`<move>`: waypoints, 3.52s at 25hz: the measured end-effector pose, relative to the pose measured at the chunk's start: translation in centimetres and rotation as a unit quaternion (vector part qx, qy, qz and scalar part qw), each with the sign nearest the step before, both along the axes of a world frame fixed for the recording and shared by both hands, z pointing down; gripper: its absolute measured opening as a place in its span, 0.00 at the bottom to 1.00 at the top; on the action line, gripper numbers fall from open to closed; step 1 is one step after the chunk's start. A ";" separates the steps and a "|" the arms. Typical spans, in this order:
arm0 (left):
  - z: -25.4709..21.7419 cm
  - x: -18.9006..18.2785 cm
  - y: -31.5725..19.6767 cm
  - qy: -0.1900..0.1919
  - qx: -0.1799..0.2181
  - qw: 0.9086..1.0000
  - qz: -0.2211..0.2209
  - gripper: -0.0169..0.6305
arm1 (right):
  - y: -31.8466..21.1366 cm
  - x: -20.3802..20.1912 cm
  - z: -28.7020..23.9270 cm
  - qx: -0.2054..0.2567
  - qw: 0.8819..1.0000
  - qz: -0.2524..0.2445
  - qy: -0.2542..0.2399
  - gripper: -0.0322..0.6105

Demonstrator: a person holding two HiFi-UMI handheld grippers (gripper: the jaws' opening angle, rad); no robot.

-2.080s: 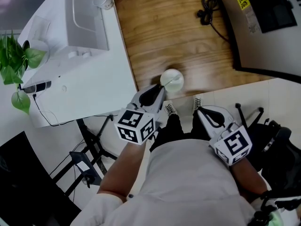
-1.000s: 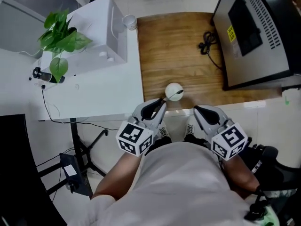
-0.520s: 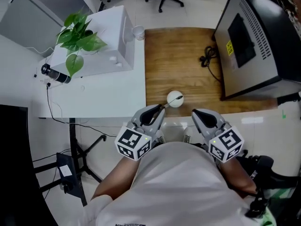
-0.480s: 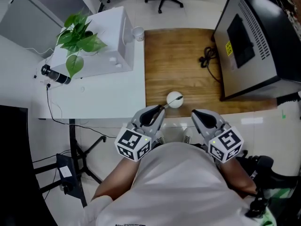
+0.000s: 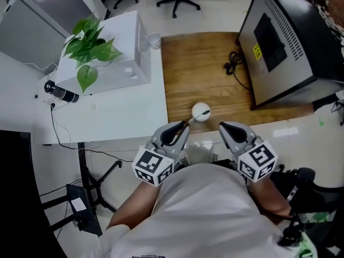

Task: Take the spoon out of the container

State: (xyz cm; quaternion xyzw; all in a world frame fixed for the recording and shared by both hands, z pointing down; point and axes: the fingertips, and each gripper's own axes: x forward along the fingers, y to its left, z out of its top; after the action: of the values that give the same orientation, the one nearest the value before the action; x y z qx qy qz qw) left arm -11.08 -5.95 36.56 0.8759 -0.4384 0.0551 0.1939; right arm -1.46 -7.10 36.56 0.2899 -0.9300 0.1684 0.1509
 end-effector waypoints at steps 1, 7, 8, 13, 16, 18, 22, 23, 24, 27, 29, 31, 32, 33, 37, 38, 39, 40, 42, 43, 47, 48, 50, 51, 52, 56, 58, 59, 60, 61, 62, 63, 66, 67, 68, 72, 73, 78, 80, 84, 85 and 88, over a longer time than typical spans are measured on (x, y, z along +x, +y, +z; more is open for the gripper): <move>-0.1 -0.1 0.3 0.001 0.003 1.000 0.006 0.11 | 0.3 -0.2 0.1 0.000 1.000 0.006 -0.001 0.06; 0.3 -1.2 1.7 -0.003 0.008 0.999 0.037 0.11 | 2.4 -1.1 0.7 0.005 0.999 0.037 -0.001 0.06; 0.3 -1.3 2.1 -0.002 0.007 0.999 0.038 0.11 | 2.9 -1.0 0.9 0.003 0.999 0.039 0.003 0.06; -0.1 -1.7 3.4 0.008 0.014 1.000 0.023 0.11 | 4.4 -1.1 1.0 0.003 0.999 0.028 0.015 0.06; -0.2 -1.3 4.4 0.008 0.018 1.000 0.012 0.11 | 5.3 -1.2 0.5 0.014 1.000 0.005 0.023 0.06; -0.4 -0.9 5.2 0.009 0.020 1.000 0.001 0.11 | 6.1 -0.8 -0.1 0.024 0.999 -0.010 0.028 0.06; -0.6 0.4 6.8 0.008 0.019 0.999 -0.031 0.11 | 7.3 1.6 -1.1 0.039 0.999 -0.017 0.024 0.06; -0.6 0.9 7.4 0.008 0.018 0.999 -0.040 0.11 | 7.7 2.6 -1.2 0.043 0.999 -0.016 0.022 0.06; -0.6 1.4 8.0 0.009 0.017 0.999 -0.049 0.11 | 8.1 3.6 -1.3 0.045 0.999 -0.014 0.020 0.06; -0.5 3.3 9.8 0.008 0.014 0.997 -0.070 0.11 | 9.6 7.0 -1.2 0.039 0.999 -0.008 0.009 0.06; -0.7 5.0 11.3 0.008 0.011 0.997 -0.079 0.11 | 10.8 9.0 -0.9 0.030 0.999 -0.009 0.005 0.06; -0.8 6.6 12.8 0.009 0.007 0.996 -0.087 0.11 | 12.0 10.3 -0.8 0.028 0.999 -0.018 0.002 0.06; -0.7 7.2 13.5 0.010 0.005 0.996 -0.092 0.11 | 12.6 10.7 -0.8 0.028 0.999 -0.024 -0.001 0.06; -0.7 7.7 14.2 0.013 0.001 0.995 -0.098 0.11 | 13.1 11.1 -0.9 0.029 0.999 -0.032 -0.004 0.06; -0.2 8.7 16.4 0.013 -0.006 0.992 -0.125 0.11 | 14.9 11.9 -0.8 0.033 0.998 -0.059 -0.010 0.06; -0.1 8.7 16.8 0.011 -0.006 0.992 -0.129 0.11 | 15.2 12.0 -0.8 0.036 0.997 -0.062 -0.011 0.06; -0.1 8.8 17.2 0.009 -0.005 0.991 -0.132 0.11 | 15.5 12.2 -0.8 0.039 0.997 -0.063 -0.011 0.06; -0.1 8.8 17.5 0.007 -0.005 0.991 -0.133 0.11 | 15.8 12.3 -0.9 0.041 0.997 -0.064 -0.011 0.06; -0.1 8.6 17.6 0.006 -0.001 0.991 -0.134 0.11 | 16.1 12.4 -1.1 0.045 0.997 -0.062 -0.011 0.06; -0.1 8.6 17.5 0.007 0.000 0.991 -0.132 0.11 | 16.3 12.4 -1.2 0.047 0.997 -0.060 -0.010 0.06; -0.2 8.9 17.5 -0.003 0.000 0.994 -0.108 0.11 | 16.9 12.2 -1.2 0.041 0.998 -0.047 -0.007 0.06; -0.3 9.0 17.6 -0.009 -0.001 0.995 -0.099 0.11 | 17.0 12.0 -1.2 0.037 0.998 -0.042 -0.007 0.06; -0.7 8.8 17.8 -0.019 0.000 0.996 -0.084 0.11 | 17.2 11.6 -1.1 0.026 0.999 -0.029 -0.010 0.06; -1.0 8.5 18.0 -0.023 0.002 0.997 -0.078 0.11 | 17.2 11.2 -1.1 0.021 0.999 -0.023 -0.013 0.06; -1.2 8.1 18.1 -0.025 0.004 0.997 -0.073 0.11 | 17.3 10.9 -1.1 0.018 1.000 -0.017 -0.016 0.06; -1.8 6.3 18.1 -0.026 0.012 0.998 -0.063 0.11 | 17.7 9.4 -1.1 0.019 1.000 0.000 -0.017 0.06; -1.7 5.6 18.2 -0.026 0.011 0.998 -0.057 0.11 | 18.1 8.7 -1.1 0.019 1.000 0.004 -0.015 0.06; -1.7 5.4 18.3 -0.025 0.011 0.998 -0.054 0.11 | 18.3 8.4 -1.1 0.019 1.000 0.007 -0.014 0.06; -1.5 5.2 18.5 -0.024 0.010 0.998 -0.051 0.11 | 18.5 8.2 -1.0 0.019 1.000 0.010 -0.013 0.06; -1.4 5.1 18.6 -0.023 0.009 0.999 -0.048 0.11 | 18.6 8.1 -0.9 0.017 1.000 0.012 -0.012 0.06; -1.3 5.0 18.6 -0.022 0.008 0.999 -0.046 0.11 | 18.8 7.9 -0.7 0.015 1.000 0.015 -0.012 0.06; -1.2 4.9 18.7 -0.021 0.007 0.999 -0.045 0.11 | 19.0 7.8 -0.6 0.013 1.000 0.016 -0.011 0.06; -1.1 4.5 18.9 -0.018 0.006 0.999 -0.042 0.11 | 19.3 7.5 -0.4 0.010 1.000 0.017 -0.004 0.06; -1.1 4.4 18.9 -0.017 0.006 0.999 -0.042 0.11 | 19.3 7.4 -0.3 0.010 1.000 0.016 -0.001 0.06; -1.1 4.3 18.8 -0.016 0.006 0.999 -0.042 0.11 | 19.3 7.4 -0.3 0.010 1.000 0.015 0.000 0.06; -1.3 4.4 18.6 -0.017 0.009 0.999 -0.040 0.11 | 19.2 7.1 -0.5 0.009 1.000 0.010 -0.002 0.06; -1.3 4.5 18.6 -0.017 0.010 0.999 -0.040 0.11 | 19.2 7.0 -0.5 0.009 1.000 0.009 -0.002 0.06; -1.6 4.5 18.7 -0.018 0.011 0.999 -0.039 0.11 | 19.1 6.7 -0.6 0.012 1.000 0.003 0.001 0.06; -1.5 4.4 18.7 -0.019 0.010 0.999 -0.039 0.11 | 19.0 6.7 -0.6 0.013 1.000 0.002 0.001 0.06; -1.6 4.2 18.5 -0.019 0.012 0.999 -0.044 0.11 | 18.8 6.6 -0.5 0.014 1.000 0.000 0.001 0.06; -1.6 4.2 18.5 -0.018 0.012 0.999 -0.045 0.11 | 18.8 6.6 -0.5 0.014 1.000 0.001 0.001 0.06; -1.7 4.1 18.6 -0.017 0.012 0.999 -0.046 0.11 | 18.9 6.6 -0.4 0.013 1.000 0.000 0.002 0.06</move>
State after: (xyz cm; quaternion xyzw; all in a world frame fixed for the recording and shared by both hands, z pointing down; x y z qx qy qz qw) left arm -6.95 12.64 34.85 0.8562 -0.4818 0.0560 0.1780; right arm 5.14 11.76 36.13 0.2925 -0.9316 0.1560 0.1488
